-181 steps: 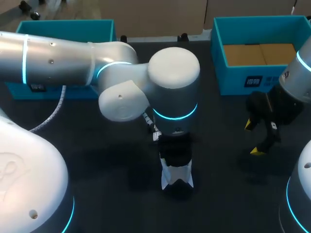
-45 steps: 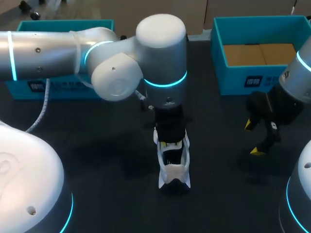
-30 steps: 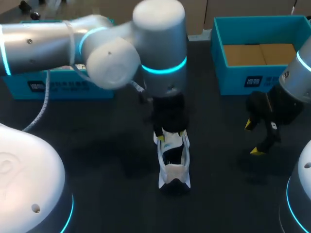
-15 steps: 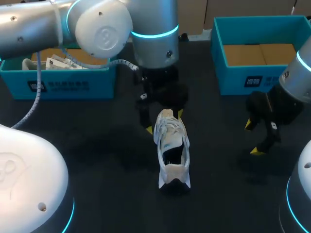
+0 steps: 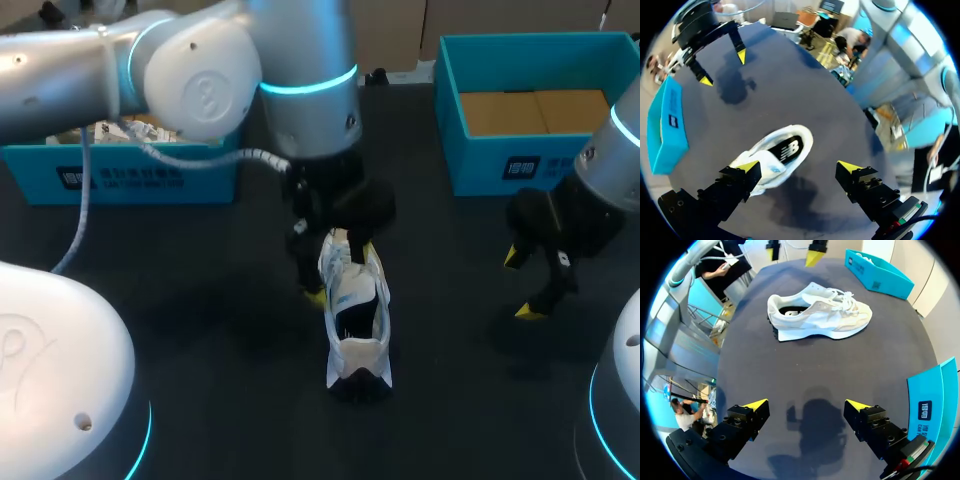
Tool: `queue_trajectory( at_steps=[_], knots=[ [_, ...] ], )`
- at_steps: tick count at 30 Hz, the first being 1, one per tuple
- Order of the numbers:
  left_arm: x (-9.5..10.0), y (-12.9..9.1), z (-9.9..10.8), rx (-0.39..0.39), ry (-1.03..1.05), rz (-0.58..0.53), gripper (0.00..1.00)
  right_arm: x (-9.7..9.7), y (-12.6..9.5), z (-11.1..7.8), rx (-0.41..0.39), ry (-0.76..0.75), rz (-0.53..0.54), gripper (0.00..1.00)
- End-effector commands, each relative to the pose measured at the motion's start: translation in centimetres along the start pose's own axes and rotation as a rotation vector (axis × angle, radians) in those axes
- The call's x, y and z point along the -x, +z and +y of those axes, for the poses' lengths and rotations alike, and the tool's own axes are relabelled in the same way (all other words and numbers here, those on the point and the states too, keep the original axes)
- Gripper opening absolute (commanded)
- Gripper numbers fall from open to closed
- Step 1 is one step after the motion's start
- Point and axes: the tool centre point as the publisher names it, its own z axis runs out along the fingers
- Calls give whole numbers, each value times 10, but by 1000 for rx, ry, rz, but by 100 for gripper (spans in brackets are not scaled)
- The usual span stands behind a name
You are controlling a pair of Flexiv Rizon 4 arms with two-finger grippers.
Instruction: Take the shoe out of the shoebox, open the shoe tongue, remove and reinsert the insole, then place the shoe into the shoebox
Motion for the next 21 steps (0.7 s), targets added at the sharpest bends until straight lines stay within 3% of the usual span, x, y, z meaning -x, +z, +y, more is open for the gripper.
queue_trajectory(
  at_steps=[1, 9, 16, 21],
  knots=[
    [-21, 8, -6, 53, -249, -185, 100, -1, 1, 0, -1, -1, -2, 100],
    [-21, 8, -6, 53, -249, -185, 100, -1, 1, 0, -1, -1, -2, 100],
    [-11, 34, -15, 33, -350, -122, 100, -1, 1, 0, -1, -1, -2, 100],
    [-22, 54, -25, 61, -351, -146, 100, -1, 1, 0, -1, -1, -2, 100]
  ],
)
